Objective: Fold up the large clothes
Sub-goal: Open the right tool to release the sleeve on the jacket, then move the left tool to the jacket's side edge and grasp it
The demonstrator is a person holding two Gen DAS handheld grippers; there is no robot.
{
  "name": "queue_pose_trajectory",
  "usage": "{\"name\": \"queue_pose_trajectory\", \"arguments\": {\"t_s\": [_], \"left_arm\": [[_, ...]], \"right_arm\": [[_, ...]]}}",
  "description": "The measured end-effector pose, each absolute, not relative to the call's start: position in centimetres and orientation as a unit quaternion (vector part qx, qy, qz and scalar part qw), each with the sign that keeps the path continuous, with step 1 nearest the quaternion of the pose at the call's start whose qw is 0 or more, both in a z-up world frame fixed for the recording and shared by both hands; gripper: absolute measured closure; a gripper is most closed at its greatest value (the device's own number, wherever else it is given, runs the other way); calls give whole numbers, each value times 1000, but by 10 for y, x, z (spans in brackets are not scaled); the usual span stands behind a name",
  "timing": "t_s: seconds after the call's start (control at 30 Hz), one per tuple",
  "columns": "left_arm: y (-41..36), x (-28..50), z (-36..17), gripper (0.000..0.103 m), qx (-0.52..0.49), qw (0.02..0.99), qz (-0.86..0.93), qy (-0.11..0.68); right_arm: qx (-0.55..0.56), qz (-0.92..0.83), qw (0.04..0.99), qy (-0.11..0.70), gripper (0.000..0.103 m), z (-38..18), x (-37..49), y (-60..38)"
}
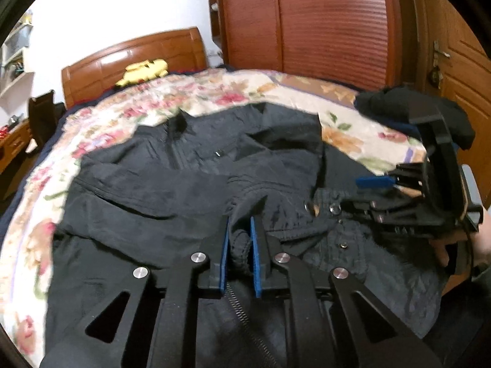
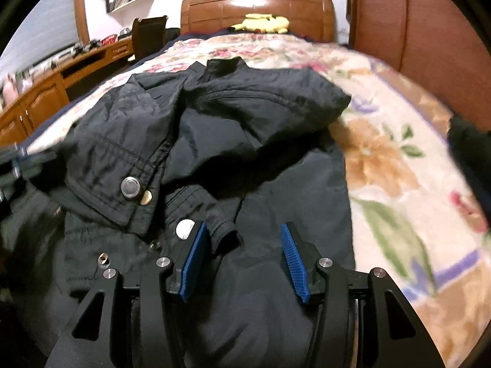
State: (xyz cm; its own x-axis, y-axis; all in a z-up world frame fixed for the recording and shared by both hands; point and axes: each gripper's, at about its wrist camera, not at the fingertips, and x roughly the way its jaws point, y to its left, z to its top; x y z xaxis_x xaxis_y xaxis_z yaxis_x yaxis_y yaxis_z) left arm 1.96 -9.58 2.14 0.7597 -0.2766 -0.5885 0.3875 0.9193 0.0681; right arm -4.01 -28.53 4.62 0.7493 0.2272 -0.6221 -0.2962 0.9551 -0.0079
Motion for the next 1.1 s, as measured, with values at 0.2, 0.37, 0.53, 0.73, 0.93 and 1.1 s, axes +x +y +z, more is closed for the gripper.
{"name": "queue_pose_trajectory", "arguments": {"t_s": [0.2, 0.37, 0.53, 0.73, 0.93, 1.1], "left_arm": [[-60, -4, 46, 90, 68, 947, -143, 279], [-34, -16, 37, 90, 66, 946, -109, 298], [-20, -28, 15, 90, 65, 939, -92, 326], [-13, -39, 16, 77, 65, 940, -79, 326], [-18, -59, 35, 57, 70, 952, -75, 289], [-35, -69, 37, 57, 72, 953, -102, 275]], "right_arm": [[-53, 181, 942, 279, 51, 73, -73, -270], [-55, 188, 943, 268, 51, 77, -89, -270], [-53, 186, 944, 266, 51, 78, -96, -284], [-45, 184, 945, 265, 51, 85, -92, -282], [-52, 188, 945, 264, 51, 86, -92, -276], [-54, 191, 945, 262, 51, 87, -91, -276]]}}
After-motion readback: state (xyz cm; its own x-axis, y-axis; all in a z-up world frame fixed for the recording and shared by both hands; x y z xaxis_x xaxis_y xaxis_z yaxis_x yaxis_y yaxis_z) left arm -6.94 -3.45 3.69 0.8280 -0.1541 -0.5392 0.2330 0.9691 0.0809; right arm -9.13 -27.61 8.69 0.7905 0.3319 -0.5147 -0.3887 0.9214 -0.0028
